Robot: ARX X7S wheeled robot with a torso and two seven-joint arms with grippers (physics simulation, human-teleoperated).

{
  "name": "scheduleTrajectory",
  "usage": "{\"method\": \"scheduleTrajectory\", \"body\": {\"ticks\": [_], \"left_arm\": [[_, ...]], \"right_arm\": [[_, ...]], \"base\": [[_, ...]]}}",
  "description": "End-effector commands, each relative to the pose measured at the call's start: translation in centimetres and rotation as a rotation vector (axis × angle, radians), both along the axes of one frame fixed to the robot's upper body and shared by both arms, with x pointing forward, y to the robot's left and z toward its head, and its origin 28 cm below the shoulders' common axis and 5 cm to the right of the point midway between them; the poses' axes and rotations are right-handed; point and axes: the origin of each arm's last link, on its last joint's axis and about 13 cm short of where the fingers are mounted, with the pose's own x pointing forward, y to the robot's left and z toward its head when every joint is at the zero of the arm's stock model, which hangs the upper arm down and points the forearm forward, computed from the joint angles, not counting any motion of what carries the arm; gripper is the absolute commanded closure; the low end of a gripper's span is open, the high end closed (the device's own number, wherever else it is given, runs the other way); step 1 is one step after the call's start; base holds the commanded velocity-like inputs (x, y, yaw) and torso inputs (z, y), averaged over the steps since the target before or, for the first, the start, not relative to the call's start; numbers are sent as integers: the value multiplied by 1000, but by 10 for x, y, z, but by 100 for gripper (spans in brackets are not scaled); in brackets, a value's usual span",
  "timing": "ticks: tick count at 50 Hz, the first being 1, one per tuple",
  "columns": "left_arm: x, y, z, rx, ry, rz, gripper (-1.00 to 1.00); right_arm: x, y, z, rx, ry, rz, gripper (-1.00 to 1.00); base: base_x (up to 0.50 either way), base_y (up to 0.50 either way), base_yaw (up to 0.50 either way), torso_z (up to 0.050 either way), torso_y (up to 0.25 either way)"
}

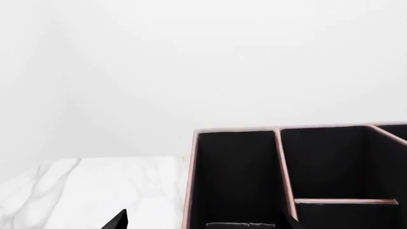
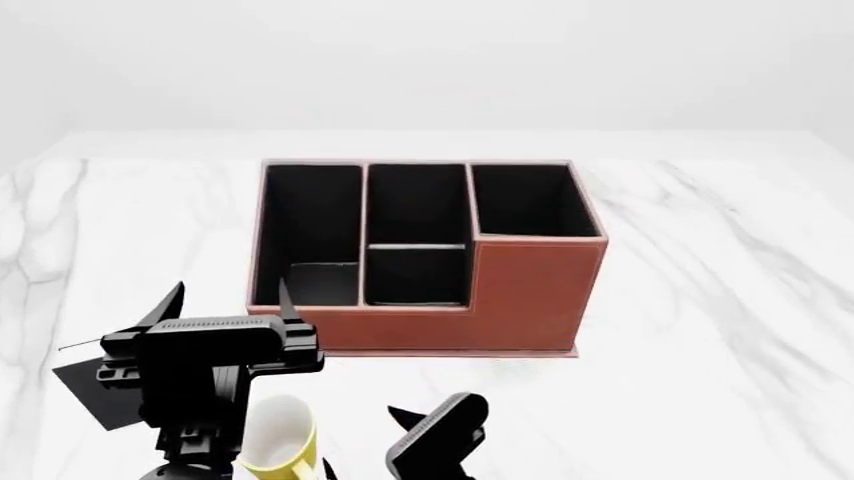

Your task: Pick up the yellow and white mug and place it to the right of the caddy.

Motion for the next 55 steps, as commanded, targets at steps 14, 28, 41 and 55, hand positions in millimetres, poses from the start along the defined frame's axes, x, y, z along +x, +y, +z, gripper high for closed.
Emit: {"method": "scheduleTrajectory", "body": {"ticks": [14, 28, 41, 55], "left_arm": [[0, 0, 0, -4, -1, -4, -100], [0, 0, 1, -7, -2, -10, -100], [-1, 0, 0, -7, -4, -12, -100], [-2, 0, 0, -7, -3, -15, -100]], "right_arm": [[6, 20, -12, -39, 49, 104, -100], [21, 28, -21, -59, 97, 135, -100], [27, 35, -35, -75, 154, 171, -100], [32, 38, -46, -83, 212, 197, -100]], "base": [[0, 0, 0, 0, 0], [0, 0, 0, 0, 0], [0, 0, 0, 0, 0], [0, 0, 0, 0, 0]]}}
